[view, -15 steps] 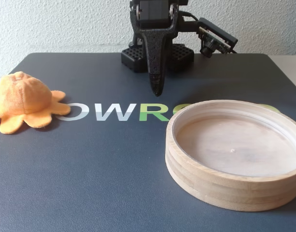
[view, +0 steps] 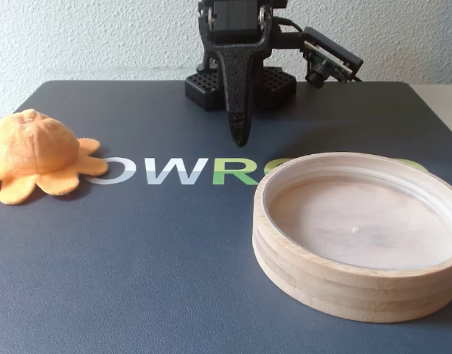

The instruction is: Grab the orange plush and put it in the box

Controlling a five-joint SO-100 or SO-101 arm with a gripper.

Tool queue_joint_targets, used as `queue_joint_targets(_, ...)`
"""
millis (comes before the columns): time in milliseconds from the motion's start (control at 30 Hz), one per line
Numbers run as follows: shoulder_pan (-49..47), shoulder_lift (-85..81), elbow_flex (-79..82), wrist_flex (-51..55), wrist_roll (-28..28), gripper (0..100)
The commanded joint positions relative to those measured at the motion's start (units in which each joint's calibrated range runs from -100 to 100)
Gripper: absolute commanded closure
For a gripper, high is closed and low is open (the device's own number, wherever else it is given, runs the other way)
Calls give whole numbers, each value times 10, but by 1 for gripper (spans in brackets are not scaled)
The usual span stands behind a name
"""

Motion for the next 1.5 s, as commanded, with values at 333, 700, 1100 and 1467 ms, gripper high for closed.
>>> queue_joint_targets(333, -2, -3, 7, -6, -2, 99)
queue_joint_targets(700, 0, -3, 7, -6, -2, 99)
queue_joint_targets(1100, -2, -3, 7, -6, 1, 99)
queue_joint_targets(1467, -12, 99, -180, 6, -1, 99)
